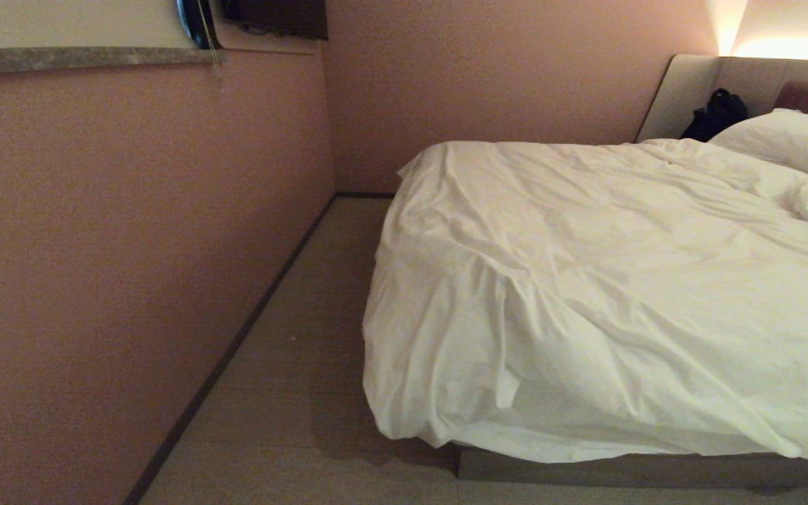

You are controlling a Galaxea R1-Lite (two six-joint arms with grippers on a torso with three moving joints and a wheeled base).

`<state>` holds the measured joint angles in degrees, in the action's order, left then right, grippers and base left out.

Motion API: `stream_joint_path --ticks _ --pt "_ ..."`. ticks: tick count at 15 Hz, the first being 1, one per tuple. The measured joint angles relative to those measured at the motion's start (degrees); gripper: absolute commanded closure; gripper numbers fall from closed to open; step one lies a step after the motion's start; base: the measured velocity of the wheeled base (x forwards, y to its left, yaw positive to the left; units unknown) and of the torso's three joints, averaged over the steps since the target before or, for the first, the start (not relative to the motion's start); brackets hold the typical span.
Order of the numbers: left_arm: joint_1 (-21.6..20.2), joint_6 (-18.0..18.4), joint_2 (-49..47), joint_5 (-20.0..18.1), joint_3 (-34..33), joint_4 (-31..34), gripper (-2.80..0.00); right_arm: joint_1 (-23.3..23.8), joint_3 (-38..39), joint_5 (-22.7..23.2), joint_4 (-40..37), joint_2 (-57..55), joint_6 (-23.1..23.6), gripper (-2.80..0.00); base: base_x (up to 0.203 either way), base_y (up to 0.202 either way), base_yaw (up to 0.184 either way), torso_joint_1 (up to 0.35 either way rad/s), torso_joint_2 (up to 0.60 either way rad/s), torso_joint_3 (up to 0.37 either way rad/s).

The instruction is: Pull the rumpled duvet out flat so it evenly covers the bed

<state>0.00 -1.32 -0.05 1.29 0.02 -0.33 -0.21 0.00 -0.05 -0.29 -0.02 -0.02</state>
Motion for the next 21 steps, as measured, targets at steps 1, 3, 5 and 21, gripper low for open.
stream_joint_path --ticks 1,3,5,21 --pt "0.00 -0.13 0.00 0.05 -0.02 0.00 0.00 0.00 0.00 0.05 -0.04 0.00 0.23 0.00 0.000 0.000 0.000 0.000 0.00 0.000" --pt "0.00 -0.12 0.00 0.00 -0.02 0.00 0.00 -0.01 0.00 -0.05 -0.04 0.00 0.29 0.00 0.000 0.000 0.000 0.000 0.00 0.000" --pt "0.00 0.00 0.02 -0.12 -0.02 0.02 0.00 -0.01 0.00 -0.03 -0.04 0.00 0.26 0.00 0.000 0.000 0.000 0.000 0.00 0.000" --pt "-0.02 -0.48 0.02 -0.11 -0.02 -0.02 0.00 0.00 0.00 0.02 0.02 0.00 -0.16 0.00 0.000 0.000 0.000 -0.048 0.16 0.107"
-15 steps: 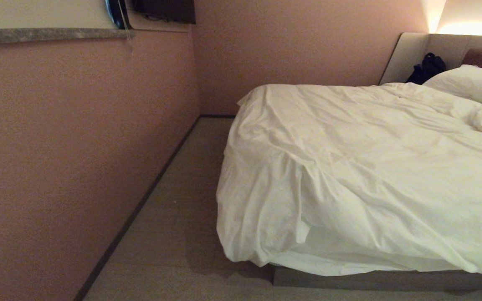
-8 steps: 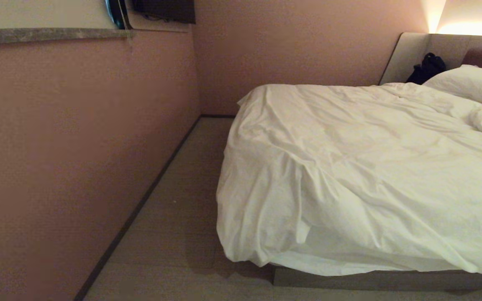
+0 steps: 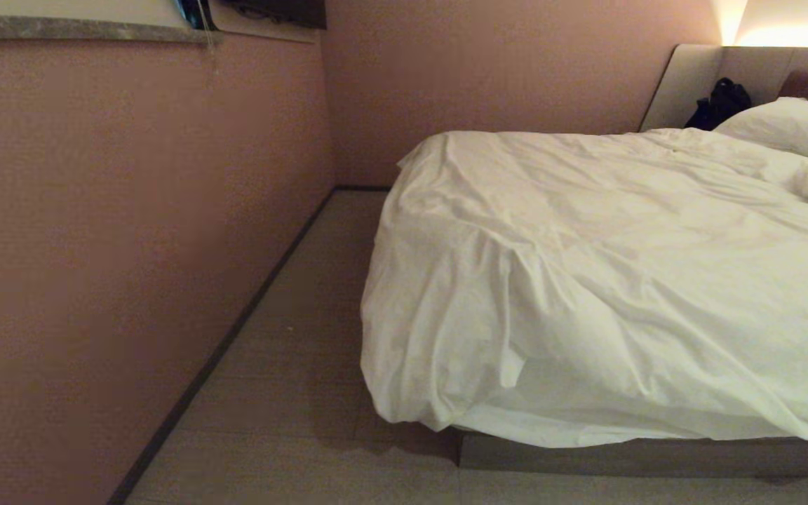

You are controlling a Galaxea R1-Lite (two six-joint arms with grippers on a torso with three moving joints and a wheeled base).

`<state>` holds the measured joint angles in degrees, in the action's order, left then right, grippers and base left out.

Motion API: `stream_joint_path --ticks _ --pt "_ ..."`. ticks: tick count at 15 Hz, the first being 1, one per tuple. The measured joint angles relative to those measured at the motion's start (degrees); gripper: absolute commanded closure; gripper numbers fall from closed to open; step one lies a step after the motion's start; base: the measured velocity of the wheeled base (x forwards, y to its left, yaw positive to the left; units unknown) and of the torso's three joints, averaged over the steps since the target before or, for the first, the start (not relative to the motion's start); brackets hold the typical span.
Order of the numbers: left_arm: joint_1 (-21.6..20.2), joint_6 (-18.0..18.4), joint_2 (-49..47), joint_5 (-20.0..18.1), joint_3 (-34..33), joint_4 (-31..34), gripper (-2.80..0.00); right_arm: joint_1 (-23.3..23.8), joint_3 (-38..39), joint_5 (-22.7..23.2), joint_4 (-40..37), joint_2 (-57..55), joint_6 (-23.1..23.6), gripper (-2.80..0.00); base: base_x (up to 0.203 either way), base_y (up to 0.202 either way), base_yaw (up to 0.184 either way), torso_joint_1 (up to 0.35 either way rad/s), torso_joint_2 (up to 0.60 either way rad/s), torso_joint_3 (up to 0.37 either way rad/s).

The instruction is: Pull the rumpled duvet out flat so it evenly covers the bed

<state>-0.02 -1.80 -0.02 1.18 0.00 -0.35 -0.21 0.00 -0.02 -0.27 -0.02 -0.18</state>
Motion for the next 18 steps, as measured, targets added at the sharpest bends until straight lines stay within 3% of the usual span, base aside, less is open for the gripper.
stream_joint_path --ticks 13,16,18 --pt "0.02 0.57 0.00 -0.31 0.27 0.82 0.00 -0.04 0.00 0.02 0.00 0.00 0.00 0.00 0.000 0.000 0.000 -0.005 0.01 0.011" --pt "0.00 -2.63 -1.21 -1.63 6.40 2.36 0.00 -0.04 0.00 0.02 0.00 0.00 0.00 0.00 0.000 0.000 0.000 0.000 0.00 0.000" --pt "0.06 -5.85 -5.65 -4.67 11.73 5.57 0.00 -0.01 0.00 0.02 0.00 0.00 0.02 0.00 0.000 0.000 0.000 0.000 0.00 0.000"
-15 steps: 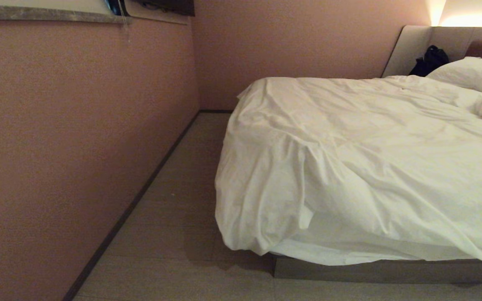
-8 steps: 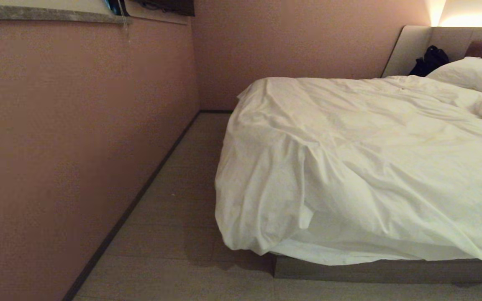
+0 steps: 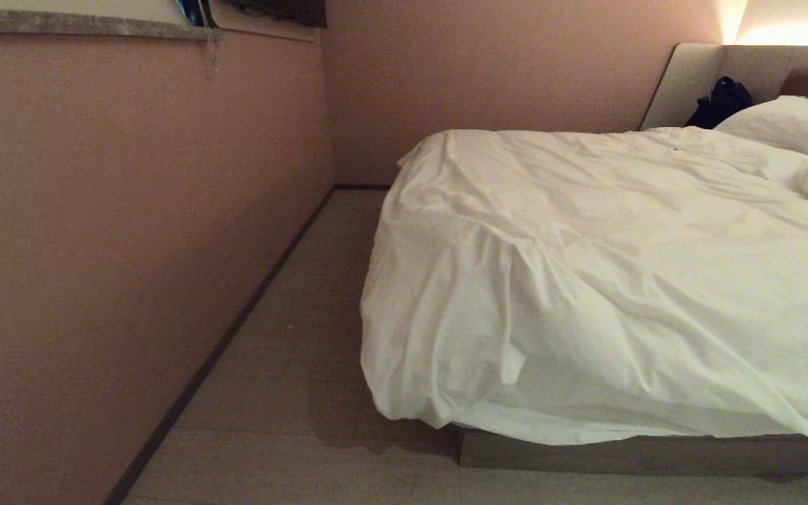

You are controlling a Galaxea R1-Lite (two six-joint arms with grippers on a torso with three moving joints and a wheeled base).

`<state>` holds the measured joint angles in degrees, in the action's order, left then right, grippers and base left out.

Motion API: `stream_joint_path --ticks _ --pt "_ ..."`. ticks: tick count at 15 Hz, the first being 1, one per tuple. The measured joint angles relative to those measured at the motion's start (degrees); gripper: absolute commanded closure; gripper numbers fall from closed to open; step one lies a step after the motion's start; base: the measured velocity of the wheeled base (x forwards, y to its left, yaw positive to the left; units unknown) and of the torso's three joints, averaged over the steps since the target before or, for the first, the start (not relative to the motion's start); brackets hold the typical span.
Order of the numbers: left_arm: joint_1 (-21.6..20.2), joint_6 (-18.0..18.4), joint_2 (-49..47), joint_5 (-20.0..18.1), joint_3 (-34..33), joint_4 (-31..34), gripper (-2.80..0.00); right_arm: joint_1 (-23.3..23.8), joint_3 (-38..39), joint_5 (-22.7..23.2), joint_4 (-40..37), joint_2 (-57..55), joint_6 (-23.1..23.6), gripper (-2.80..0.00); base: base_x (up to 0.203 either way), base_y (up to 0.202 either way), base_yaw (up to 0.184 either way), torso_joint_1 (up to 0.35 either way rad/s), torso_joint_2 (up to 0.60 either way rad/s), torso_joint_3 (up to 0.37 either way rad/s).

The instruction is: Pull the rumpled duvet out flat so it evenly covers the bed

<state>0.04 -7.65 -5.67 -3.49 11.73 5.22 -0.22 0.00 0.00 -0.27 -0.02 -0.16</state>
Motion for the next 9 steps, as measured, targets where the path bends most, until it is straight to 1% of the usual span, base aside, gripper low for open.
stream_joint_path --ticks 2,4,5,7,9 --pt "0.18 -1.40 -7.61 -5.41 2.81 1.80 0.00 0.00 0.00 0.00 0.00 0.00 -0.02 0.00 0.000 0.000 0.000 0.000 0.00 0.000" --pt "0.27 -1.82 -17.20 -11.73 3.90 0.89 0.00 0.00 0.00 0.00 0.00 0.00 -0.01 0.00 0.000 0.000 0.000 0.000 0.00 0.000" --pt "0.32 -1.84 -22.77 -14.99 4.14 -0.77 0.00 0.00 0.00 0.00 0.00 0.00 0.00 0.00 0.000 0.000 0.000 0.000 0.00 0.000" --pt "0.65 -1.47 -33.93 -20.29 4.50 -5.45 0.00 -0.02 0.00 -0.01 0.02 0.00 -0.02 0.00 0.000 0.000 0.000 0.000 0.00 0.000" --pt "1.74 -1.11 -45.84 -23.56 5.04 -11.27 0.00 -0.02 0.00 0.00 0.00 0.00 -0.04 0.00 0.000 0.000 0.000 0.000 0.00 0.000"
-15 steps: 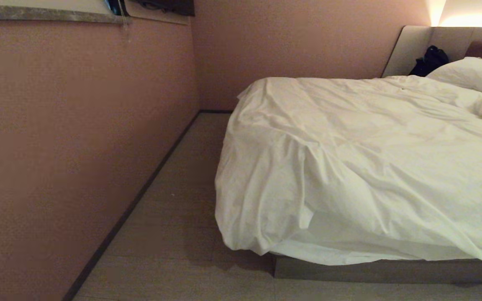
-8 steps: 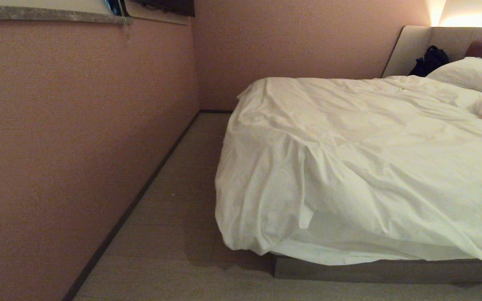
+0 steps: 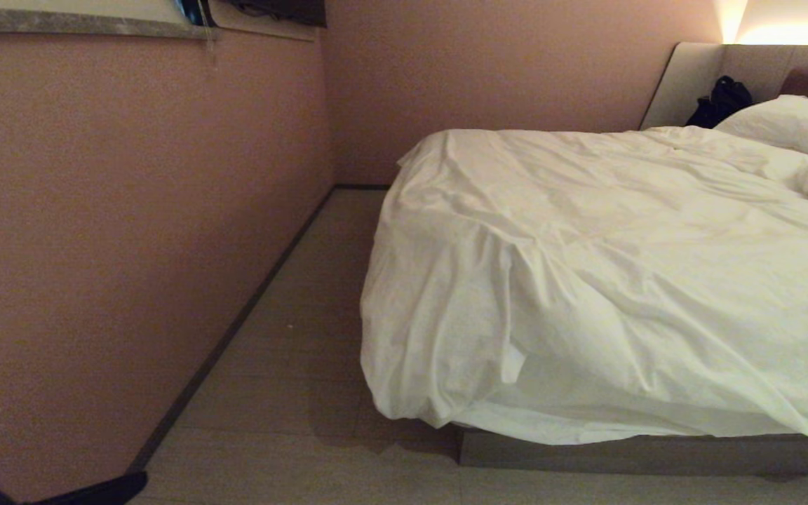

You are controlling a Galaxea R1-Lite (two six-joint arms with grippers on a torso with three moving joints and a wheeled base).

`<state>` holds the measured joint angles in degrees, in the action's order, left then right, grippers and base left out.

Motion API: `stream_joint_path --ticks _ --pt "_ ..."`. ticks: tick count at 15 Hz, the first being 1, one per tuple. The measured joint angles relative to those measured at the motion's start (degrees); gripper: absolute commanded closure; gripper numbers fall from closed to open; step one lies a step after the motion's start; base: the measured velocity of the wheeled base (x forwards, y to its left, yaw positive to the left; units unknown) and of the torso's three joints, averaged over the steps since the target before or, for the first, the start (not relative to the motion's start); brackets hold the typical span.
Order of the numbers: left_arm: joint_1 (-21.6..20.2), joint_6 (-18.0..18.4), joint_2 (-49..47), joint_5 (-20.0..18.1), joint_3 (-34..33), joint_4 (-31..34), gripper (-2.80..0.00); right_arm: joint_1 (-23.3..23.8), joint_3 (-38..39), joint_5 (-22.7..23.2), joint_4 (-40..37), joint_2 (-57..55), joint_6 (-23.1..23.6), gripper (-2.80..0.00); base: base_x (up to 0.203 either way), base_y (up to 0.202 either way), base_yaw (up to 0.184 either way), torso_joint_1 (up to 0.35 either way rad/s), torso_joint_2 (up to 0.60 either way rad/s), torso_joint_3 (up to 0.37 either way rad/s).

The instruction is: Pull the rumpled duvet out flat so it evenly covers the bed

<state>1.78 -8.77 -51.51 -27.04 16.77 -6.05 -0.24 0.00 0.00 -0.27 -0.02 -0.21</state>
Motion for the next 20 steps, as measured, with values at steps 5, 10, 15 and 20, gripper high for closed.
stream_joint_path --ticks 5,10,15,20 --pt "7.46 0.16 -31.34 3.36 0.95 -20.66 0.00 0.01 0.00 0.00 0.02 0.00 0.05 0.00 0.000 0.000 0.000 0.000 0.00 0.000" --pt "20.90 -3.08 -50.41 14.34 3.76 -41.38 0.00 0.02 0.00 0.00 0.02 0.00 0.02 0.00 0.000 0.000 0.000 0.000 0.00 0.000" --pt "31.97 -6.05 -61.91 31.44 8.51 -50.52 0.00 0.02 0.00 0.00 -0.02 0.00 0.02 0.00 0.000 0.000 0.000 0.000 0.00 0.000" --pt "39.90 -6.58 -71.86 39.25 13.92 -57.57 0.00 0.00 0.00 0.00 0.00 0.00 0.05 0.00 0.000 0.000 0.000 0.000 0.00 0.000"
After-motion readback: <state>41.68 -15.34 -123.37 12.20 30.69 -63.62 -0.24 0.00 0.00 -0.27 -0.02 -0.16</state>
